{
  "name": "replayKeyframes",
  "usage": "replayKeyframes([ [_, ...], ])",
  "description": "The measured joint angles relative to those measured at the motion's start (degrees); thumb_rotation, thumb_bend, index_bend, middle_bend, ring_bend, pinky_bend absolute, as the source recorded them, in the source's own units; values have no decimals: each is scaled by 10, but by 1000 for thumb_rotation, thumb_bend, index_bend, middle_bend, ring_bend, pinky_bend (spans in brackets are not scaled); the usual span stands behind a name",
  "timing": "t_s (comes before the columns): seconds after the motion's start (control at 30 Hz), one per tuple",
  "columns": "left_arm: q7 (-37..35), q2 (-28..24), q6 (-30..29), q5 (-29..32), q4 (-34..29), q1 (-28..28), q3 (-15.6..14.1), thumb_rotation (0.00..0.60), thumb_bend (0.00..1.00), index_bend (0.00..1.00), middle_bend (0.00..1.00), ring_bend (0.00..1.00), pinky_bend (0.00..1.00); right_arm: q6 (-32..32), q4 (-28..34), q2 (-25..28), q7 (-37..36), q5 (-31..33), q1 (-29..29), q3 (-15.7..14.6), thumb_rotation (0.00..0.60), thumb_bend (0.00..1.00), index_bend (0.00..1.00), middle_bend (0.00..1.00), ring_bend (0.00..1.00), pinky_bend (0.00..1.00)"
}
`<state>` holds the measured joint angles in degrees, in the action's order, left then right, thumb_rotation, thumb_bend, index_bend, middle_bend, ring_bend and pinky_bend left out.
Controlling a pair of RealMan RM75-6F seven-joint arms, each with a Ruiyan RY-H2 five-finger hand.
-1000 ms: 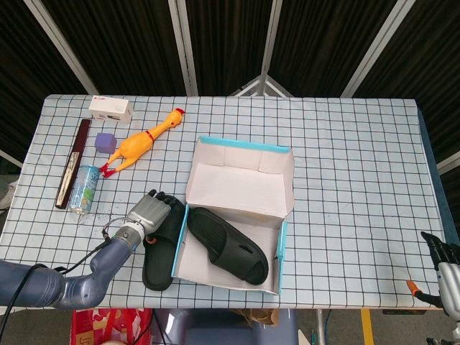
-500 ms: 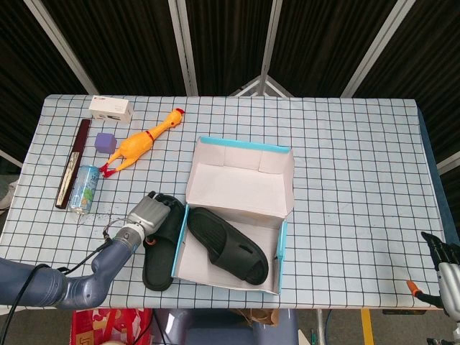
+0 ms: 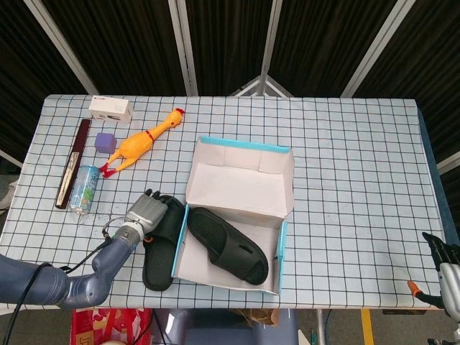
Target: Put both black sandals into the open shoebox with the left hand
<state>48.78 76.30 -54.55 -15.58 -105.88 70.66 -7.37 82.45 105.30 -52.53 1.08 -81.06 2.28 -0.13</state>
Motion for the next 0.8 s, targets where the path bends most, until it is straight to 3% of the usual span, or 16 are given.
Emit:
replayKeyframes([
  [0.33, 9, 7, -4, 4, 1, 2, -3, 600, 297, 87, 388, 60, 75, 0, 0, 0, -1, -1, 0, 0, 600, 254, 87, 118, 144, 87],
  [0.5, 8, 7, -14, -1, 1, 0, -1, 600, 419, 157, 514, 79, 75, -1, -1, 1, -4, 0, 0, 0, 600, 254, 86, 118, 144, 87],
  [0.8, 3, 1, -45, -27, -3, -14, 5, 600, 526, 220, 629, 127, 75, -1, 0, 1, -2, 2, 0, 0, 600, 254, 87, 118, 144, 87],
])
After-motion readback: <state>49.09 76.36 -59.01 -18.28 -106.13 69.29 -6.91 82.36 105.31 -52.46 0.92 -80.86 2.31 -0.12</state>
